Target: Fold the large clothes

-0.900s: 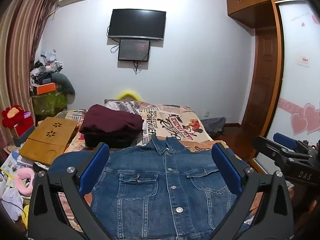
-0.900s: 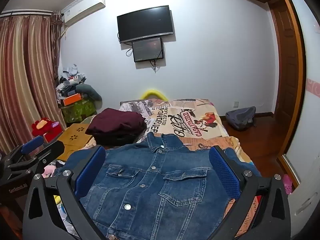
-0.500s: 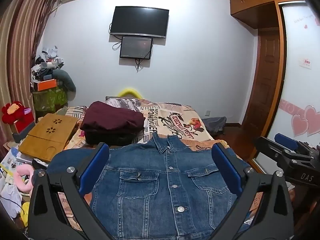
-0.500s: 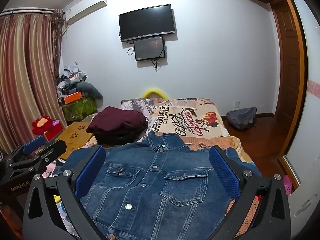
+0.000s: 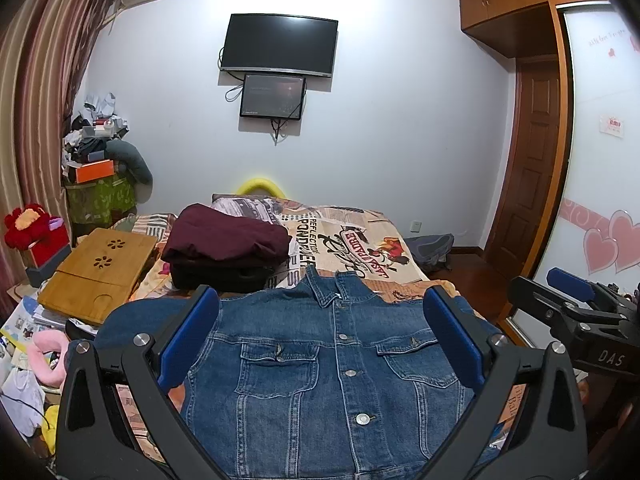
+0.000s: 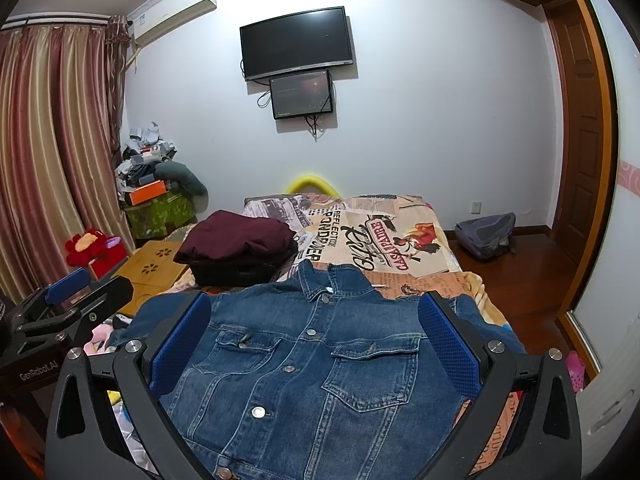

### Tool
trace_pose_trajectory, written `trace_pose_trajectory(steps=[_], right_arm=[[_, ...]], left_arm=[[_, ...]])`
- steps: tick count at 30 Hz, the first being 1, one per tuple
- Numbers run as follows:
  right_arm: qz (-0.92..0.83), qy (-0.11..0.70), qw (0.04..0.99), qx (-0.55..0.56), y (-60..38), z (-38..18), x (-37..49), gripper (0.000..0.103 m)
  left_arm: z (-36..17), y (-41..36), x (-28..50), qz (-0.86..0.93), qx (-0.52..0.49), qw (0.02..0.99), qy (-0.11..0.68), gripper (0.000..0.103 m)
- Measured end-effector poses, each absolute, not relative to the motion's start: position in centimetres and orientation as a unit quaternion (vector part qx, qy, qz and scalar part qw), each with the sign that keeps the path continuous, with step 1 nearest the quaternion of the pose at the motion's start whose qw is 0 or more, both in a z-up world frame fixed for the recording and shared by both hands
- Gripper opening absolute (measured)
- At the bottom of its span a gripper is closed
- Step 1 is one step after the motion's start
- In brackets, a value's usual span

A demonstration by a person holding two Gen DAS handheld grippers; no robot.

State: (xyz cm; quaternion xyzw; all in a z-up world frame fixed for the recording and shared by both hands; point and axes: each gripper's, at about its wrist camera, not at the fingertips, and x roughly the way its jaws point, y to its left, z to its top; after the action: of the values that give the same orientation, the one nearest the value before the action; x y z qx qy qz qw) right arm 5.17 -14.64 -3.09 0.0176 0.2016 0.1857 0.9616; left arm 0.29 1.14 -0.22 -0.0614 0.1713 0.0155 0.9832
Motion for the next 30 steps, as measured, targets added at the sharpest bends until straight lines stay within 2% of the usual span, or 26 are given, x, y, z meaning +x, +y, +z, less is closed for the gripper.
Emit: trace_pose_trajectory(steps=[30], right_arm=[[0.190,0.204,0.960,0.007,-14.30,-2.82,5.35,0.103]], left_arm=[[-0.38,1.30,0.32,0.011,-0.064,0.983,0.173,0.103]])
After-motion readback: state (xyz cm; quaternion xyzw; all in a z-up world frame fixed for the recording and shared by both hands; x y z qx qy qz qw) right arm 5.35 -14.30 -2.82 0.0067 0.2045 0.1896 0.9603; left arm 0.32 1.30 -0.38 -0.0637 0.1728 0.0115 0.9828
